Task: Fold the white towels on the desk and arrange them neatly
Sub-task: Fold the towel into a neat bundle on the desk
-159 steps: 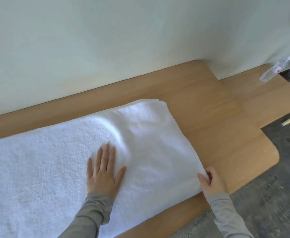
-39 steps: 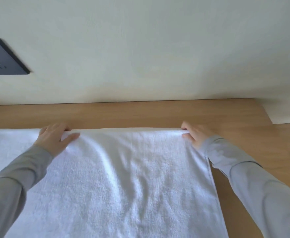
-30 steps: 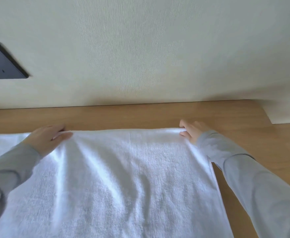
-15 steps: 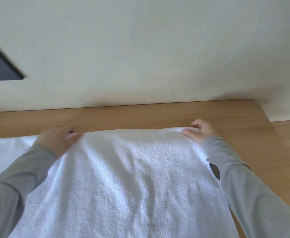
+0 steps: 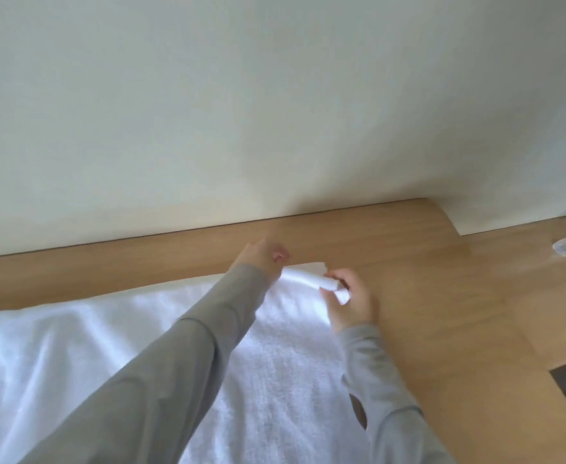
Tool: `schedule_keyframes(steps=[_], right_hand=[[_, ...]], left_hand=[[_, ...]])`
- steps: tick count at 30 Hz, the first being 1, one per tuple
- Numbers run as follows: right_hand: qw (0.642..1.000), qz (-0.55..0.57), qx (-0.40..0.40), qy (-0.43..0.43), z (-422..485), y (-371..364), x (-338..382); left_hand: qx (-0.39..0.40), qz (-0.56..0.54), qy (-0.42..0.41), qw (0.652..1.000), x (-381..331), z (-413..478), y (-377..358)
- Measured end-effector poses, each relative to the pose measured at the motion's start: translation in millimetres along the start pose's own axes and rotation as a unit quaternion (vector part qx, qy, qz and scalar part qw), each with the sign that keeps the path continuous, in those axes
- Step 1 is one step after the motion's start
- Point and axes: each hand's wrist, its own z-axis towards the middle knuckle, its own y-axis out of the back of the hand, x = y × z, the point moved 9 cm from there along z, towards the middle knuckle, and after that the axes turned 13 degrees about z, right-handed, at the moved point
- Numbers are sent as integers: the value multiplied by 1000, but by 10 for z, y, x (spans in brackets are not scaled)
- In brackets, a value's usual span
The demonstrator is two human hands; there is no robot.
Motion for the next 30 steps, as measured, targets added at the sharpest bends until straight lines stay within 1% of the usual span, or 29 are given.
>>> schedule_keyframes(steps=[2,4,7,9,10,13,16,18,20,24,27,30], right_hand=[[999,-22,11,34,-88,-57,44],[999,-29,8,44,-122,-75,21],[999,-10,-33,32,-94,12,-69],[998,16,-62,20,-74,75,-112],[997,29,-73,18,-67,105,-117],[994,58,-87,35,-35,168,-71],[990,87,-89,66,-19,180,77],[990,84,-93,72,15,179,131],[993,62,-90,55,79,181,115],[997,40,-53,47,164,133,117],[996,50,-45,55,124,131,164],[994,86,-33,56,62,121,178]], left_hand=[[51,48,10,998,-156,168,-131],[85,93,27,992,-259,270,-201],[120,173,43,977,-352,328,-310],[127,183,43,974,-377,339,-371],[125,163,39,978,-374,347,-382],[107,47,17,993,-376,350,-349],[85,-28,-4,996,-396,300,-200],[72,-53,-20,996,-410,261,-81],[74,-89,-28,993,-409,211,-3],[77,-119,-66,988,-468,55,102],[75,-134,-98,983,-521,-44,135],[85,-159,-112,977,-523,-120,142]])
